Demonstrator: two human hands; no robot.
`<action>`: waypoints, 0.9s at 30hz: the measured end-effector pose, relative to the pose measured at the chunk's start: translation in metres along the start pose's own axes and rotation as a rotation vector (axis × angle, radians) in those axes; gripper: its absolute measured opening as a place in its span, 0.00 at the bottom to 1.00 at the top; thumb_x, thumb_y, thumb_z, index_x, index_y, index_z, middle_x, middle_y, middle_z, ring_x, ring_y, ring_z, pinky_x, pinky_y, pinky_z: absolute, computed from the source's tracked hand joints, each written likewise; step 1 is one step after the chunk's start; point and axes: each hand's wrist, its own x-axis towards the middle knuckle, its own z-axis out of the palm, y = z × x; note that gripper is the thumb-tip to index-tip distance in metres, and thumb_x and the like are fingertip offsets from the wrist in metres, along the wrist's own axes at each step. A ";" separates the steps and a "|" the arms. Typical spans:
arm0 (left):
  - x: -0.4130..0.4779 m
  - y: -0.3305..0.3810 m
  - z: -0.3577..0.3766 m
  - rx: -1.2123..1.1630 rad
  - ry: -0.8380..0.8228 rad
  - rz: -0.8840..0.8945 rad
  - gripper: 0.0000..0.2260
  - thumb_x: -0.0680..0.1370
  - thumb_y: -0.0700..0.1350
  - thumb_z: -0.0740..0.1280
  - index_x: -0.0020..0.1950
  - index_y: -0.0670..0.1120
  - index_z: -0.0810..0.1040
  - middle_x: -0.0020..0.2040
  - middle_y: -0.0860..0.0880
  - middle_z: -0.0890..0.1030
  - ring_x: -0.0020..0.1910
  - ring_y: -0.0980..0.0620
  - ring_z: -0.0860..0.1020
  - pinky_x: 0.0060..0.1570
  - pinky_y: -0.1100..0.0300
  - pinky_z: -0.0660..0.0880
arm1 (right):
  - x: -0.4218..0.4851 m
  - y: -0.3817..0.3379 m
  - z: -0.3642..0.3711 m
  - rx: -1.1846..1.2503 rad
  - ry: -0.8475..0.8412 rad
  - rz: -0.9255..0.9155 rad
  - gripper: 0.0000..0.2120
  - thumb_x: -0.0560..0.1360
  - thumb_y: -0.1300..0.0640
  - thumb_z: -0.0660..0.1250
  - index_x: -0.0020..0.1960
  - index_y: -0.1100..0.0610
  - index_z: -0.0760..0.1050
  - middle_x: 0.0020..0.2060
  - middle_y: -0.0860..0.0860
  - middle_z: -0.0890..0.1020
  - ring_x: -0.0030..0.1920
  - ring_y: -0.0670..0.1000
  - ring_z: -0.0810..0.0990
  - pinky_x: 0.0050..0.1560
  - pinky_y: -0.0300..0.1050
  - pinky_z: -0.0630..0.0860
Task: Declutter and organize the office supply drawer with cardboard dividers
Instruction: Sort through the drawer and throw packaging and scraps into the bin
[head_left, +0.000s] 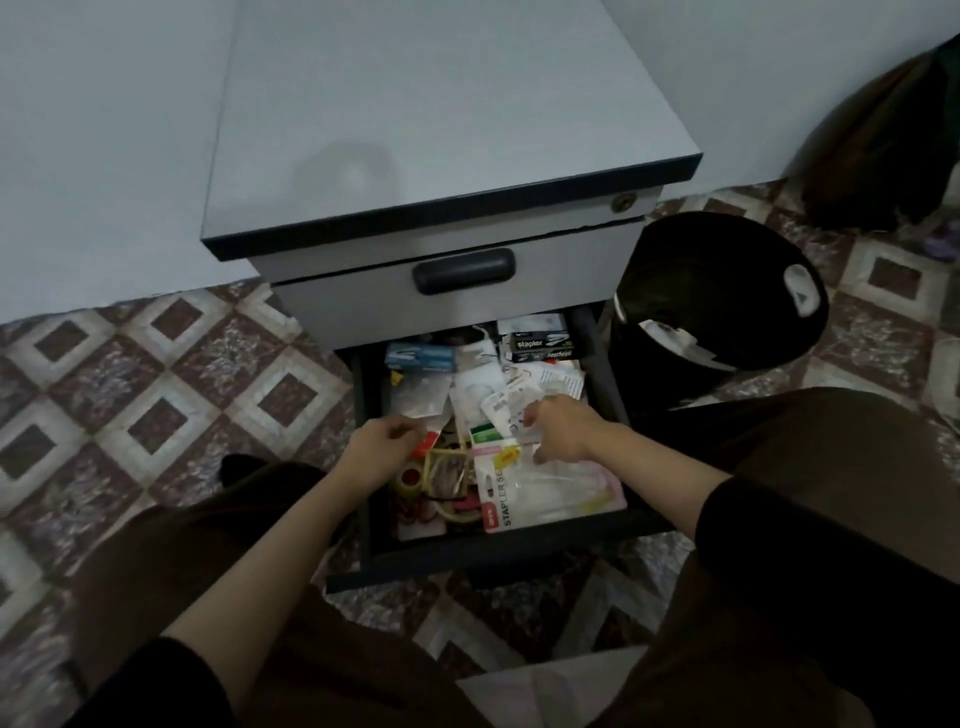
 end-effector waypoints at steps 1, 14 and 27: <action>0.000 -0.003 -0.001 -0.008 -0.005 0.000 0.11 0.79 0.47 0.63 0.57 0.45 0.80 0.56 0.46 0.80 0.55 0.49 0.77 0.59 0.54 0.73 | 0.003 -0.002 0.004 -0.059 -0.009 0.007 0.32 0.71 0.52 0.72 0.70 0.56 0.65 0.67 0.56 0.68 0.67 0.57 0.66 0.62 0.47 0.68; 0.020 -0.018 0.004 -0.095 -0.013 -0.024 0.07 0.78 0.47 0.64 0.52 0.47 0.80 0.53 0.46 0.81 0.54 0.48 0.78 0.57 0.54 0.74 | 0.013 -0.004 0.017 0.032 0.128 0.188 0.53 0.63 0.49 0.79 0.75 0.54 0.48 0.68 0.60 0.61 0.65 0.62 0.69 0.61 0.51 0.71; 0.029 -0.014 0.014 -0.112 -0.036 -0.028 0.09 0.78 0.48 0.64 0.52 0.46 0.80 0.50 0.46 0.81 0.52 0.48 0.78 0.57 0.53 0.74 | 0.002 0.008 -0.009 0.402 0.068 0.205 0.14 0.69 0.55 0.74 0.50 0.62 0.79 0.45 0.52 0.79 0.46 0.51 0.77 0.38 0.40 0.72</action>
